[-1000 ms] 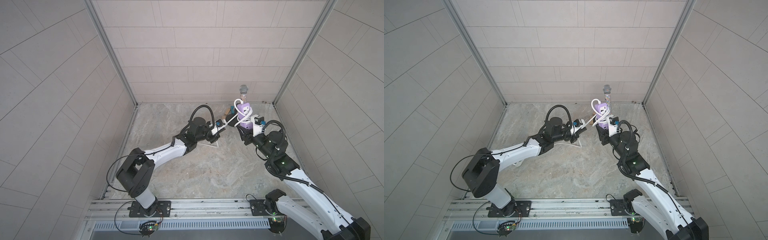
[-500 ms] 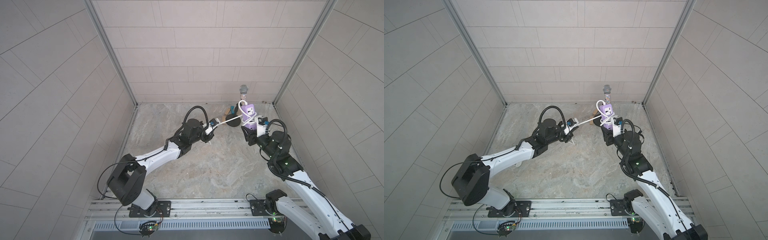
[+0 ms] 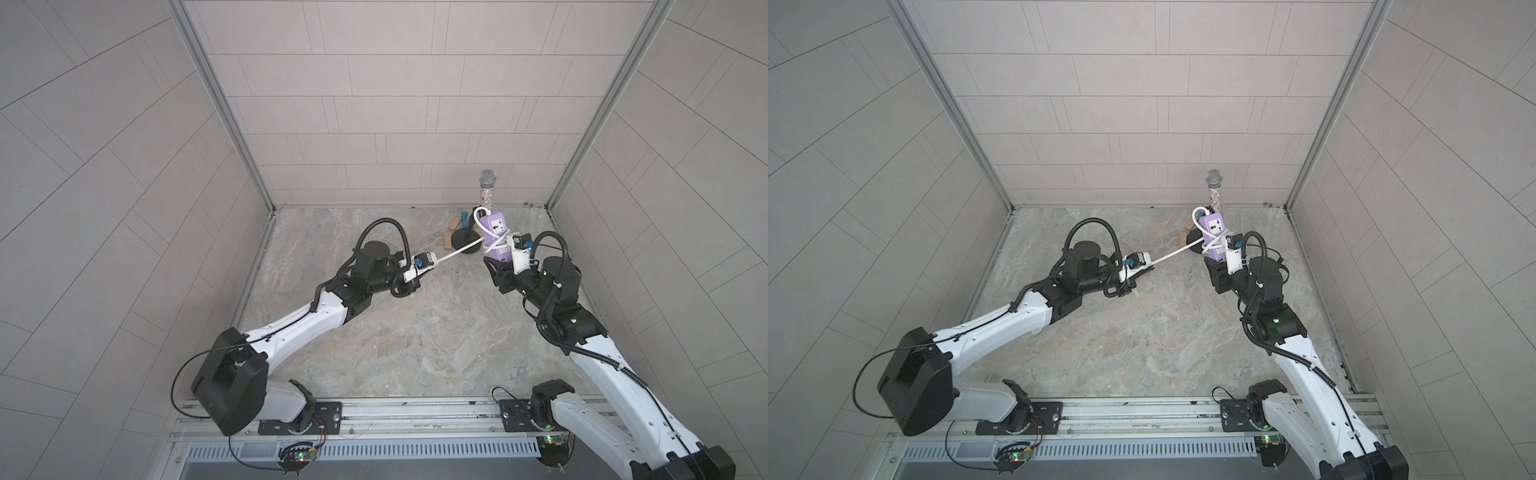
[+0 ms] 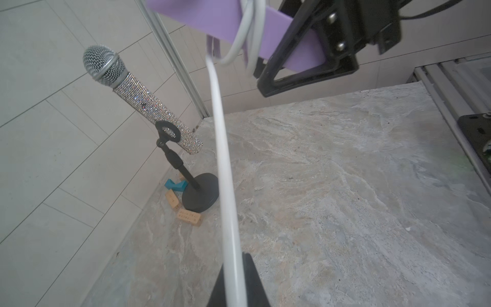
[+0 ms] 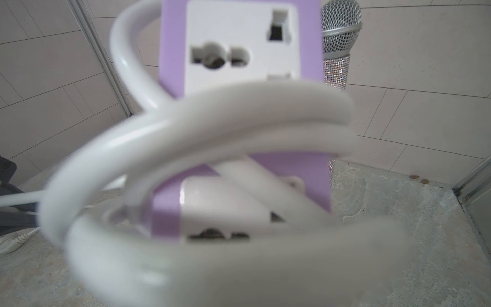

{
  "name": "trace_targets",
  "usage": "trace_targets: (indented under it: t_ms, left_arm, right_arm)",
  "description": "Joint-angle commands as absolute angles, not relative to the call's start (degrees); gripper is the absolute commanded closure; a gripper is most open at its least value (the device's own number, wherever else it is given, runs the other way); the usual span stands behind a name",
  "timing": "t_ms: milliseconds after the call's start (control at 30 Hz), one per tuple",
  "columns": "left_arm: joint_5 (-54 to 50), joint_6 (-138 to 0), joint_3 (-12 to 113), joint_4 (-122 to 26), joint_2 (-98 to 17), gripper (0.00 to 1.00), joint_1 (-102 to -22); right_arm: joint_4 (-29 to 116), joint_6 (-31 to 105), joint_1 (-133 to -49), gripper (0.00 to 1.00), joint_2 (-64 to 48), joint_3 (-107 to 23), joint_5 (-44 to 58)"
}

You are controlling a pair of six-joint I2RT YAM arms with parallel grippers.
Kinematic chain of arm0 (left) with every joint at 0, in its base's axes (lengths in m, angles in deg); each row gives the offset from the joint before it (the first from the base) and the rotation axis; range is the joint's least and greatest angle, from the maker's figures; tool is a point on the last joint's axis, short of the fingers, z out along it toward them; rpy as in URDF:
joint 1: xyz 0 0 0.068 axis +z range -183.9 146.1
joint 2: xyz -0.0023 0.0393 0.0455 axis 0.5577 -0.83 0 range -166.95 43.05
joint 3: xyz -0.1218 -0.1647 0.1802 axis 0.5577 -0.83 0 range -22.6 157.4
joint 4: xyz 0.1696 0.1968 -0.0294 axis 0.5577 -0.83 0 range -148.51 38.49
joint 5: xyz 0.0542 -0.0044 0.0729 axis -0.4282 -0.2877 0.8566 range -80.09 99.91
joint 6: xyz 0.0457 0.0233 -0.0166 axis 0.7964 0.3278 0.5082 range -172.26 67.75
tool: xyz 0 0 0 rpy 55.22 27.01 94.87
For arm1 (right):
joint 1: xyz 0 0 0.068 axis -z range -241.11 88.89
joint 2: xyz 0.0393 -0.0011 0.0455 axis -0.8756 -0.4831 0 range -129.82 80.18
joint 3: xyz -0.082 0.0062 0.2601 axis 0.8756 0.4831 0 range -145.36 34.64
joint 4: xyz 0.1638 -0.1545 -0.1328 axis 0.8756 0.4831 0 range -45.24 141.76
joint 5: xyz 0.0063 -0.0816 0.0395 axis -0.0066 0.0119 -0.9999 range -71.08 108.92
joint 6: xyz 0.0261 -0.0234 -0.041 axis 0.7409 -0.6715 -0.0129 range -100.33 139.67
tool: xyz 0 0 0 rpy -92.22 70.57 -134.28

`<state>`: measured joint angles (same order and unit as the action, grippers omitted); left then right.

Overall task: Wrap the cord around the power strip
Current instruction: Wrap the power cord around the power strip.

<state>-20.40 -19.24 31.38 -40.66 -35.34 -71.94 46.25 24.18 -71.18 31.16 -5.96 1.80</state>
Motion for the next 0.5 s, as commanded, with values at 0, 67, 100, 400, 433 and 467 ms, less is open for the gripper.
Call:
trace_targets:
  t_ms: [0, 67, 100, 400, 433, 467]
  left_arm:
    - [-25.9, -9.6, 34.8, -57.7, -32.5, 1.00, -72.1]
    - [-24.8, -5.2, 38.6, -62.1, -32.5, 1.00, -73.8]
    - [-24.6, -3.5, 40.1, -63.7, -32.6, 1.00, -74.2]
    - [-22.2, 9.7, 53.1, -76.2, -34.0, 1.00, -75.4]
    - [-21.9, 10.7, 54.2, -76.9, -34.1, 1.00, -75.5]
    - [-21.7, 11.6, 54.9, -77.3, -34.3, 1.00, -75.5]
  right_arm:
    - [42.5, 27.0, -65.9, 1.00, 29.8, -10.5, 18.5]
    - [44.8, 25.4, -67.1, 1.00, 28.7, -10.7, 16.9]
    - [45.7, 25.0, -68.0, 1.00, 28.4, -10.6, 16.9]
    - [57.7, 11.0, -81.2, 1.00, 25.3, -10.8, 15.5]
    - [59.0, 9.8, -82.5, 1.00, 24.5, -11.1, 14.7]
    - [60.2, 8.8, -83.5, 1.00, 23.8, -11.4, 13.9]
